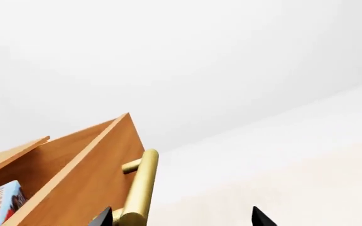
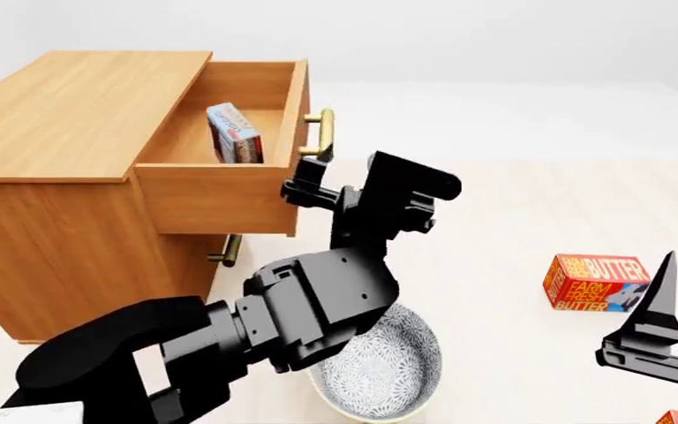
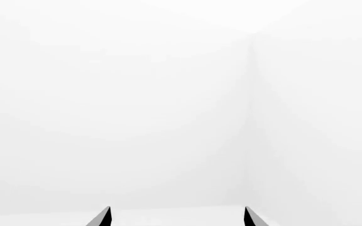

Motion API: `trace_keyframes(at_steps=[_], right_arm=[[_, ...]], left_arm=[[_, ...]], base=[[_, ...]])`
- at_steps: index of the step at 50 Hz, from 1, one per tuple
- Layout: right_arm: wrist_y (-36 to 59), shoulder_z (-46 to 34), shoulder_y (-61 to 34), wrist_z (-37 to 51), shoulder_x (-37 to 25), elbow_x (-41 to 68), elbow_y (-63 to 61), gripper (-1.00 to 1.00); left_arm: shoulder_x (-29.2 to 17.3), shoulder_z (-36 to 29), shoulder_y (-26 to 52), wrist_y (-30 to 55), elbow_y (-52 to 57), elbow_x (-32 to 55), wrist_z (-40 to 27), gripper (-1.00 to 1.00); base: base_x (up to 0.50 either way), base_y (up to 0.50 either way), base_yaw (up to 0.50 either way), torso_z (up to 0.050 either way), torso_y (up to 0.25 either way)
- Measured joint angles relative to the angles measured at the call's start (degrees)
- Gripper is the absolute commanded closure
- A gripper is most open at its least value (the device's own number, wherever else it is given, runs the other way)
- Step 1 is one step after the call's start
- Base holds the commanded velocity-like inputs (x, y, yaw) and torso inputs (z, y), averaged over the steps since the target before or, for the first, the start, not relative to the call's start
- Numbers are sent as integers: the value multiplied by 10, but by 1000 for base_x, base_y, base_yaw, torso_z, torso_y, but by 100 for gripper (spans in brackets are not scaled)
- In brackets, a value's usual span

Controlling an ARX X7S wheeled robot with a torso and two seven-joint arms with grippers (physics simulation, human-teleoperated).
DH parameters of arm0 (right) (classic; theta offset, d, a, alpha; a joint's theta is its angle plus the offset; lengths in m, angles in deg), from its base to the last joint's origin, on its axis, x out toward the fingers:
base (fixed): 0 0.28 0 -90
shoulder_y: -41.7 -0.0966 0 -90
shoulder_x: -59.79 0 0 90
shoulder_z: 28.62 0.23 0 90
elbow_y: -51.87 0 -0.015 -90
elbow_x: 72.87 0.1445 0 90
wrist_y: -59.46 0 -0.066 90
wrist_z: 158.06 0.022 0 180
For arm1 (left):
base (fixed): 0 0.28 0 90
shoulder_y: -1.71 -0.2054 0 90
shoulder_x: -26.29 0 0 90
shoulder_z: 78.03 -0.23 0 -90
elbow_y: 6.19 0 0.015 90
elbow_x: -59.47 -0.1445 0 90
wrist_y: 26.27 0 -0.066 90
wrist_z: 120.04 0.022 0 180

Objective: Put the chocolate pudding in the top drawer of the cabinet and close it.

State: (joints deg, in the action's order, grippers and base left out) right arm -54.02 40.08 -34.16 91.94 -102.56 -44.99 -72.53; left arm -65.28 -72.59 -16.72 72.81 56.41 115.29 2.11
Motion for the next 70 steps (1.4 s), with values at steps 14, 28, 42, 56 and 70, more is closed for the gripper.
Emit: trace_keyframes(at_steps=[14,28,42,56,70], right_arm=[[4,0,-4,-4,5,1,1,-100],[0,4,3,-4,5,1,2,-100],[0,8,7,-5,5,1,2,-100],[7,10,3,-10,9,4,1,-100],[-2,20,19,-5,3,2,0,-100]], left_arm=[[-7,17,-8,16,-37,-21,-38,-100],[-24,39,-11,14,-82,-29,-68,-100],[-44,59,-6,-5,-140,-22,-82,-100],[-55,74,-1,-28,-201,-18,-71,-100],[-63,71,11,-65,-242,16,58,-100]], base=[[13,0,-2,0,-5],[14,0,-4,0,-5],[11,0,-4,0,-5],[12,0,-5,0,-5],[0,0,0,0,-1]])
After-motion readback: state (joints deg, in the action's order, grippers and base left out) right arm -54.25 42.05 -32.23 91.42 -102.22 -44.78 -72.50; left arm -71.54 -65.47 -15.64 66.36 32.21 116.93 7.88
